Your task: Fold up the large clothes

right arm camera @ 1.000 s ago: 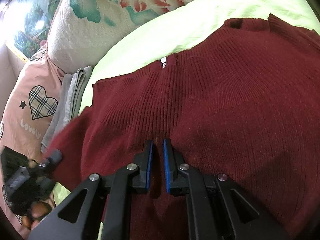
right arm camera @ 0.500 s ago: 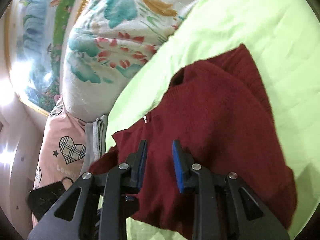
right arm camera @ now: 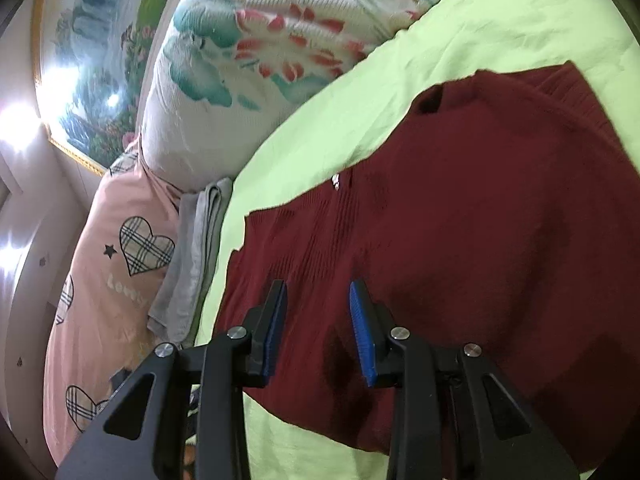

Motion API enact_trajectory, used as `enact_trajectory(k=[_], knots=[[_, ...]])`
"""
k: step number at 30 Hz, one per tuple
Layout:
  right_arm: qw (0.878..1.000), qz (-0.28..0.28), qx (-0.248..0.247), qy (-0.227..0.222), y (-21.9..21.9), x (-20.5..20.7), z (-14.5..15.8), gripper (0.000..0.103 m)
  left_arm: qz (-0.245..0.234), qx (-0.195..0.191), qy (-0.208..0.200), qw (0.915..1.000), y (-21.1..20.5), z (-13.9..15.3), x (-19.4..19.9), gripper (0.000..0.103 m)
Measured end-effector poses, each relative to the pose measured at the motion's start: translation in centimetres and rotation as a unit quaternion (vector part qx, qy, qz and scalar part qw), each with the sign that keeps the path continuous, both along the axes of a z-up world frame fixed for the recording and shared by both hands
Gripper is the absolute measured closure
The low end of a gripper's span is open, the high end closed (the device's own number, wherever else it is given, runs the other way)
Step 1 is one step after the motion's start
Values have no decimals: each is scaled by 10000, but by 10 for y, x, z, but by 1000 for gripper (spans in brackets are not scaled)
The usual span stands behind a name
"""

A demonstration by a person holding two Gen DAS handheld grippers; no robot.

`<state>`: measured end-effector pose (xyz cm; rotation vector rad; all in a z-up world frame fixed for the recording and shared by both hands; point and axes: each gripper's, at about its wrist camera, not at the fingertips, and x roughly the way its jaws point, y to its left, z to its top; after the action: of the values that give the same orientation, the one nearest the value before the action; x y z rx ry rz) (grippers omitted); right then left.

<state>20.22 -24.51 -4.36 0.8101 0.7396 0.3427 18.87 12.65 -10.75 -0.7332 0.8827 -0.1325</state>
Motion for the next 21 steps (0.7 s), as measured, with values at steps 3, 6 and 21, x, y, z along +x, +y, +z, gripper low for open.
enact_trajectory(k=[3,6,21], knots=[[10000,8,-69,40,4,2,0,69,151,-219,-77,9996,10,-10,27,39],[9999,1,-91,106,4,5,-1,69,250,-236,-156,9993,13,-12,51,55],[9994,-122,319,24,-24,2,1,69,-1149,962,-1769,9728,-102,103,52,94]])
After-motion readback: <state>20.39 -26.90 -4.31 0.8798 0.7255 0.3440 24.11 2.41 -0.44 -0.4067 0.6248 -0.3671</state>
